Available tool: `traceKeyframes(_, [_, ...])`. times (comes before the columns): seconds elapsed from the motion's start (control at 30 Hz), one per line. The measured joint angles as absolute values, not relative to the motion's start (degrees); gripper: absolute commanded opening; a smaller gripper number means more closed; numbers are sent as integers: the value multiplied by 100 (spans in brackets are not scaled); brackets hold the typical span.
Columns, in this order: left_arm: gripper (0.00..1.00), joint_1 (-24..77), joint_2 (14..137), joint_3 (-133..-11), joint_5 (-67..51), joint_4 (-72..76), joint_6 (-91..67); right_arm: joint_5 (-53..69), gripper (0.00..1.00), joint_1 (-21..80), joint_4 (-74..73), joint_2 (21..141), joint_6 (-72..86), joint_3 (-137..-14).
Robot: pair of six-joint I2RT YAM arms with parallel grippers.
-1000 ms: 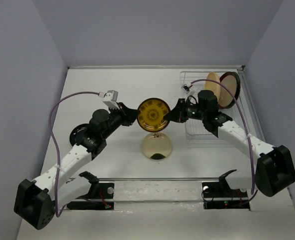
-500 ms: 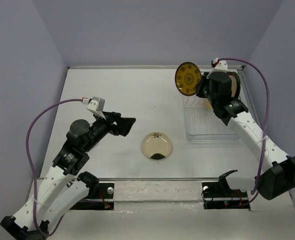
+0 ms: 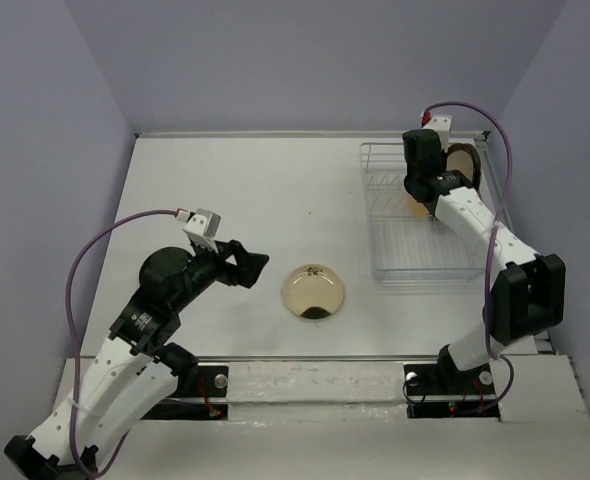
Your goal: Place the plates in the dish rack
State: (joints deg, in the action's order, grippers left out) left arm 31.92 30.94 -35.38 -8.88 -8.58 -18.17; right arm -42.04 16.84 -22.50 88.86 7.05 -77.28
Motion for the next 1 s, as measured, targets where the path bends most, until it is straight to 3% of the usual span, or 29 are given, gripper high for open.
traceKeyframes(0.53, [99,3192,3376,-3538,-814,-875,-1811,-3981,9,1695,-2255,9723,978,-7808])
traceKeyframes(0.67, [99,3192,3581,-3538,-816,-895,-1837,-3861,26,1695,-2294,9773,1125,-7806])
traceKeyframes(0.7, [99,3192,3662,-3538,-864,-891,-1857,-3819,40,1695,-2298,9776,1142,-7806])
traceKeyframes(0.8, [99,3192,3997,-3538,-985,-891,-1931,-3704,58,1695,-2300,9771,1214,-7806])
traceKeyframes(0.9, [99,3208,4276,-3531,-982,-913,-2058,-3538,62,1695,-2340,9675,1238,-7784])
traceKeyframes(1.0, [90,3334,4421,-3489,-891,-919,-2272,-3326,63,1695,-2359,9312,1251,-7684])
